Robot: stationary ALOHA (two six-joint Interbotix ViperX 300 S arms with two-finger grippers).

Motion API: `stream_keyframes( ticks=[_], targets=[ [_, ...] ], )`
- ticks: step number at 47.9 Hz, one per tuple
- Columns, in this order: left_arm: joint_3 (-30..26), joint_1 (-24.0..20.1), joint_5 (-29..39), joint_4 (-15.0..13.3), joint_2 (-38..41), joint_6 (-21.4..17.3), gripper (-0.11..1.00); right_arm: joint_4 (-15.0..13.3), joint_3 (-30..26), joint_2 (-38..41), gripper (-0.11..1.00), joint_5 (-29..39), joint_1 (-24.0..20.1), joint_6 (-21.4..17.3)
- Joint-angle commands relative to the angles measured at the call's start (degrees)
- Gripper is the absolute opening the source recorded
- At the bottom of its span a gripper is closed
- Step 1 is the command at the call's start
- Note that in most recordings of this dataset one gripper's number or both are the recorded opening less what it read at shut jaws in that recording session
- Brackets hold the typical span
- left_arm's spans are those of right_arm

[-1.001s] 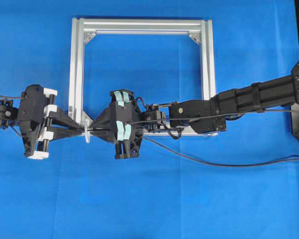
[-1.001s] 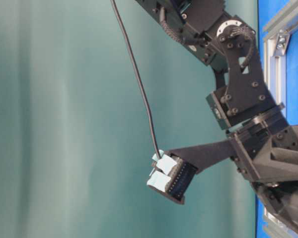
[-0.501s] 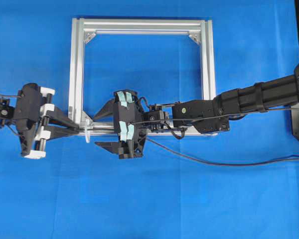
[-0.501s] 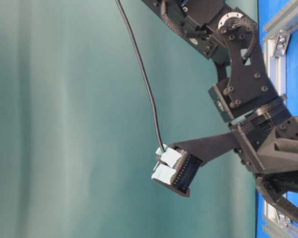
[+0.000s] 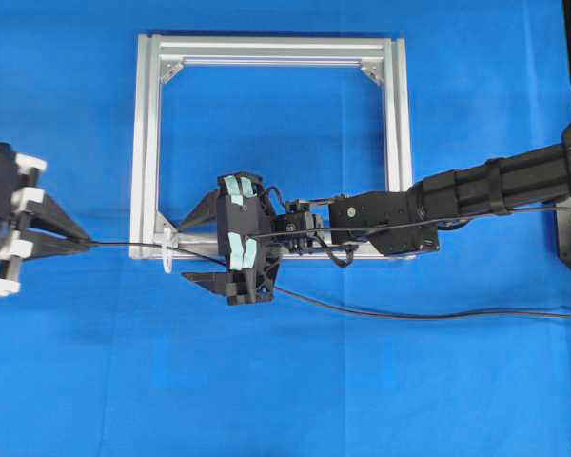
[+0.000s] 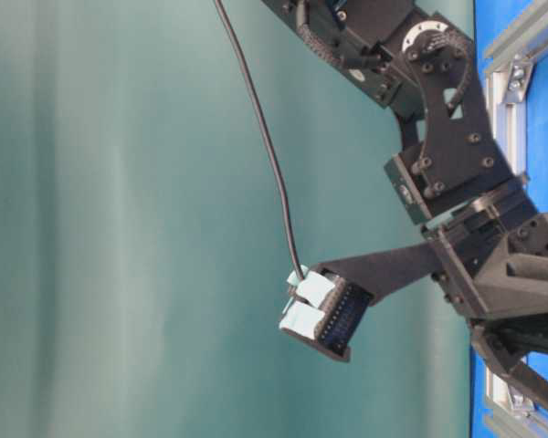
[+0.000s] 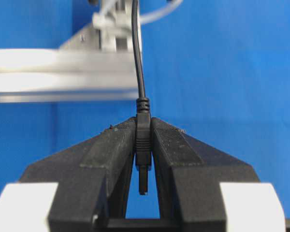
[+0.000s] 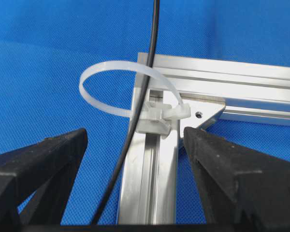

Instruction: Insert the wire through the string loop located on the left side.

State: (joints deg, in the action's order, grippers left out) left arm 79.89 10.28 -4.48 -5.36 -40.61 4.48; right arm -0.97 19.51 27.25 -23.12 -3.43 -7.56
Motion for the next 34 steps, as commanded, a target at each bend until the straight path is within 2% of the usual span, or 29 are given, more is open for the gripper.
stream_keyframes(
  ticks=[1, 9, 22, 34],
  targets=[
    [-0.26, -0.09, 4.48, 0.09, -5.98, 0.18, 0.08, -0.09, -0.44, -3.16, 0.95, -0.26, -0.09, 0.18],
    [0.09, -0.09, 6.68, 0.18, -11.51, -0.09, 0.08, 0.00, -0.44, -3.16, 0.95, -0.44, -0.09, 0.26],
    [0.00, -0.09, 6.06, 0.09, -7.12, 0.53, 0.08, 0.00, -0.44, -3.16, 0.95, -0.26, -0.09, 0.26],
    [0.00, -0.09, 6.77, 0.18, -4.75, 3.69, 0.08, 0.00, -0.53, -3.16, 0.95, -0.44, -0.09, 0.26]
  ],
)
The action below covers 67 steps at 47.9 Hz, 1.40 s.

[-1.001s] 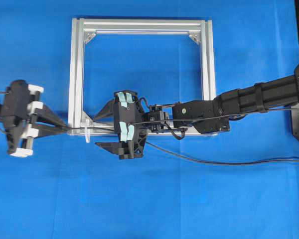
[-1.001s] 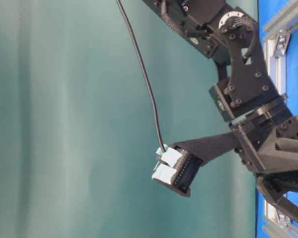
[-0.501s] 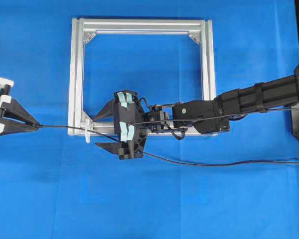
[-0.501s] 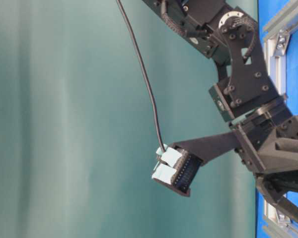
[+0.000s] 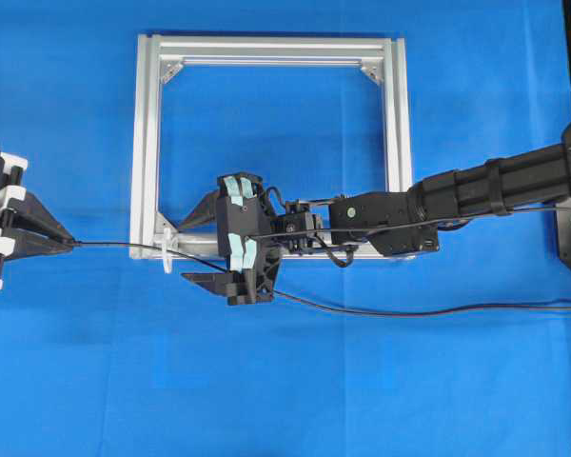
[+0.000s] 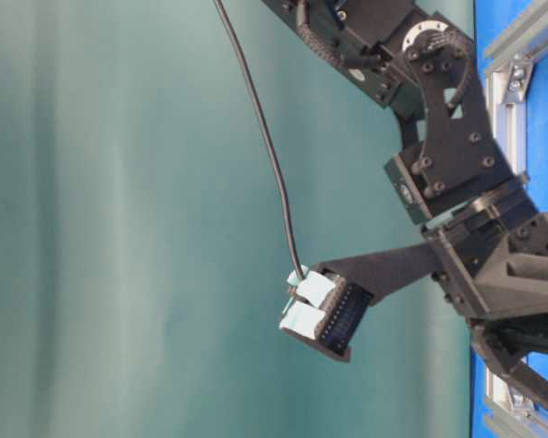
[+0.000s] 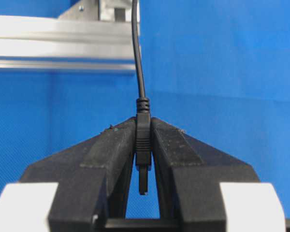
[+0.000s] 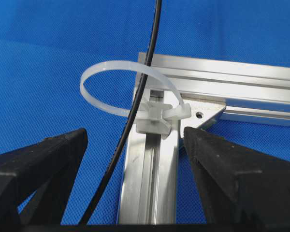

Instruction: Insert the wire through the string loop located on the left side.

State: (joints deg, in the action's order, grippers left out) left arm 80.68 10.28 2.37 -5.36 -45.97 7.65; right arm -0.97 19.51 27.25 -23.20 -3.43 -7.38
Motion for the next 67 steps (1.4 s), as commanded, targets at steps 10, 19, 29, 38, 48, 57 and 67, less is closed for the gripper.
stream_keyframes(
  ticks=[10, 19, 29, 38, 48, 57, 67],
  targets=[
    [-0.70, -0.09, 1.41, 0.09, 0.70, 3.87, 0.23, -0.09, -0.53, -3.16, 0.95, -0.44, -0.09, 0.09],
    [-0.70, -0.09, 1.49, 0.09, 0.79, 3.78, 0.79, 0.00, -0.53, -3.08, 0.95, -0.44, -0.18, 0.09],
    [-0.88, -0.09, 1.49, 0.09, 0.70, 3.87, 0.71, -0.09, -0.62, -3.52, 0.95, -0.18, -0.18, 0.09],
    [-1.93, -0.09, 1.49, 0.79, -1.76, 3.43, 0.71, -0.09, -0.35, -7.21, 0.95, 2.02, -0.18, 0.44],
    [-3.87, -0.09, 1.67, 2.29, -7.12, 3.08, 0.71, 0.00, -0.44, -11.16, 0.95, 4.48, -0.09, 2.55],
    [-5.45, -0.09, 2.11, 2.46, -10.28, 2.99, 0.71, 0.00, -0.70, -13.54, 0.95, 6.68, -0.09, 2.64],
    [-7.12, -0.09, 2.20, 2.81, -11.51, -1.05, 0.71, 0.09, -0.79, -16.52, 0.95, 8.96, -0.09, 2.64]
  ],
)
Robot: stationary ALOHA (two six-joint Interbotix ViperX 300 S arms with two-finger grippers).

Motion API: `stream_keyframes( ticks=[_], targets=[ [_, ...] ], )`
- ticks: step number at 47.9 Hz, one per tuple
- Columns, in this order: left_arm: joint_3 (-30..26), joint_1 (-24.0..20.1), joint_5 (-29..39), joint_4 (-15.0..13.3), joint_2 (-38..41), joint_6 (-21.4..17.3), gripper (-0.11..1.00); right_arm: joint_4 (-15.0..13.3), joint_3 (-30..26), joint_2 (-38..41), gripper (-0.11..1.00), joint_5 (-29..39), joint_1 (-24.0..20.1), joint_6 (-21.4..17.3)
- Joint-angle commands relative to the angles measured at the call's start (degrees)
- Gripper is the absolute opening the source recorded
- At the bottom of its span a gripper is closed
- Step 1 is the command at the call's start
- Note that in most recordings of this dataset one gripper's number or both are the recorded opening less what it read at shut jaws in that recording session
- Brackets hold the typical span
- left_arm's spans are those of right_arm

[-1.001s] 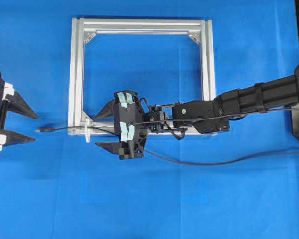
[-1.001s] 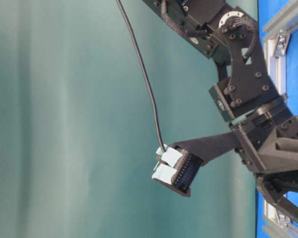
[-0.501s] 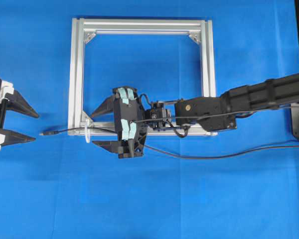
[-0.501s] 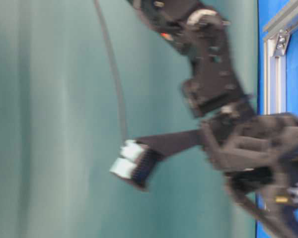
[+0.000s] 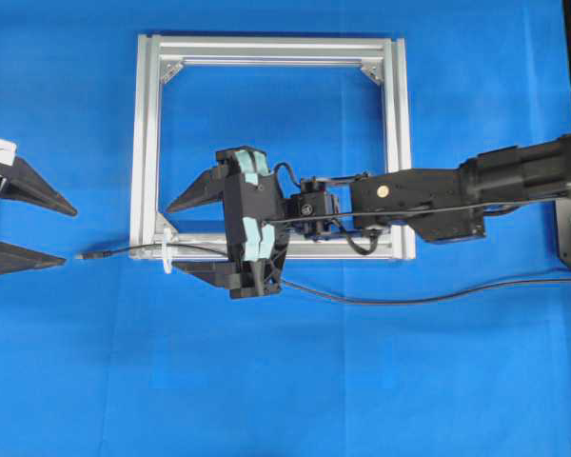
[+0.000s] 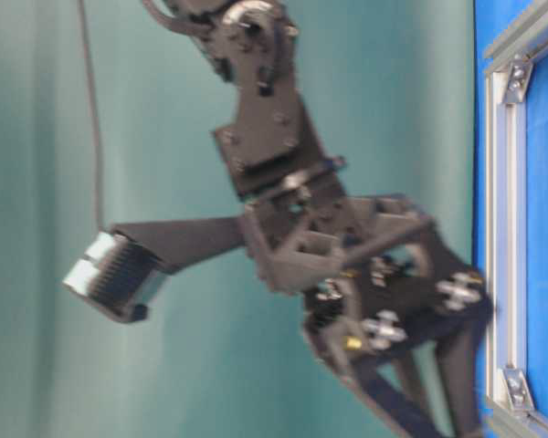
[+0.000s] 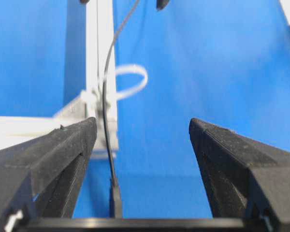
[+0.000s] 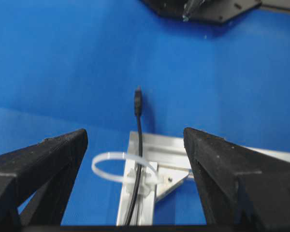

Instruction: Insert the wire through the string loop located on the left side.

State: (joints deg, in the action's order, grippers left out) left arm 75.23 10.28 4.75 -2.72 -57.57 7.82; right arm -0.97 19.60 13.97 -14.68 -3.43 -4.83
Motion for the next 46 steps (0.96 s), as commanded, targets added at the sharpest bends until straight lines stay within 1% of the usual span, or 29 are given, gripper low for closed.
stream_keyframes(
  ticks=[1, 8, 19, 33, 46],
  targets=[
    [-1.76, -0.09, -0.18, 0.18, 0.18, -1.85, 0.71, 0.09, -0.79, -3.43, 0.95, 0.62, -0.09, 0.09],
    [-1.85, -0.09, -0.18, 0.18, 0.53, -3.34, 0.71, 0.18, -0.70, -3.60, 0.95, 0.97, -0.18, -0.09],
    [-1.76, -0.26, -0.18, 0.18, 0.62, -3.25, 0.71, 0.18, -0.62, -3.60, 0.95, 1.05, -0.18, -0.09],
    [-1.76, -2.02, 0.97, 0.18, 0.62, -3.16, 0.71, 0.18, -0.53, -3.60, 0.95, 1.32, -0.18, -0.09],
    [-1.76, -2.02, 1.05, 0.18, 0.53, -3.16, 0.71, 0.26, -0.53, -3.60, 0.95, 1.32, -0.26, -0.09]
  ],
)
